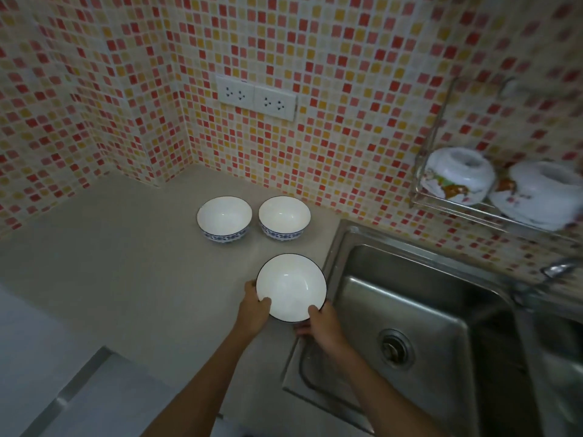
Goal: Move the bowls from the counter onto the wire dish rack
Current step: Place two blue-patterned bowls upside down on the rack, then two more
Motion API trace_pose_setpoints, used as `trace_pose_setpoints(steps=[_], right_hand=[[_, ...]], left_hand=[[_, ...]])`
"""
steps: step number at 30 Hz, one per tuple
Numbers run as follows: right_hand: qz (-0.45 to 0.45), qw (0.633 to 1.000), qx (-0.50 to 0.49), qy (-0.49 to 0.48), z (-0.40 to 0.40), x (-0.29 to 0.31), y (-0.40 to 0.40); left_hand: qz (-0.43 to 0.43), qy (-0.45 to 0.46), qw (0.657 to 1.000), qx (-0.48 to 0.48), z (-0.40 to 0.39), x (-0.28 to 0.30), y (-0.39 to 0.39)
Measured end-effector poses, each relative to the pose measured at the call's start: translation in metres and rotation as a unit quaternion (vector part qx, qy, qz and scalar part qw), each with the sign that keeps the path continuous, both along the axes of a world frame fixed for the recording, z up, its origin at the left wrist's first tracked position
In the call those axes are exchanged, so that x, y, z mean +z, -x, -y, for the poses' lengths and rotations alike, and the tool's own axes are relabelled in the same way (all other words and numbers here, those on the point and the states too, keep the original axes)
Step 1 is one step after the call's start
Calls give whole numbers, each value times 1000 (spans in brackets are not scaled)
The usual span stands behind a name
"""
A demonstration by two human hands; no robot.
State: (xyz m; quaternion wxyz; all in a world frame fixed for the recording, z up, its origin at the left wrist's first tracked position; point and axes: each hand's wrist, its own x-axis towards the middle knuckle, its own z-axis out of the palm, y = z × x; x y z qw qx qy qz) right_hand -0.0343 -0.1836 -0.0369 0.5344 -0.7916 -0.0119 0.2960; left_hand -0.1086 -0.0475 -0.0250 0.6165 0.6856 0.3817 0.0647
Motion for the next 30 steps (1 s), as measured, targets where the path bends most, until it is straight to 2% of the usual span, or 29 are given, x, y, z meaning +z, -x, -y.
trace_pose_setpoints(steps=[7,16,22,26,30], right_hand=[[49,998,-37,-29,106,52,-38],[177,980,-65,-63,190,112,-83],[214,972,-44,-90,216,142,-104],[272,958,-9,-85,223,161,-114],[338,935,2,-107,227,185,-124]], left_hand=[[81,120,989,-38,91,39,-70],[211,54,974,-57,170,95,-133],[272,11,961,-39,192,121,-147],[320,56,946,7,200,132,-151],[343,116,932,6,195,154,-160]])
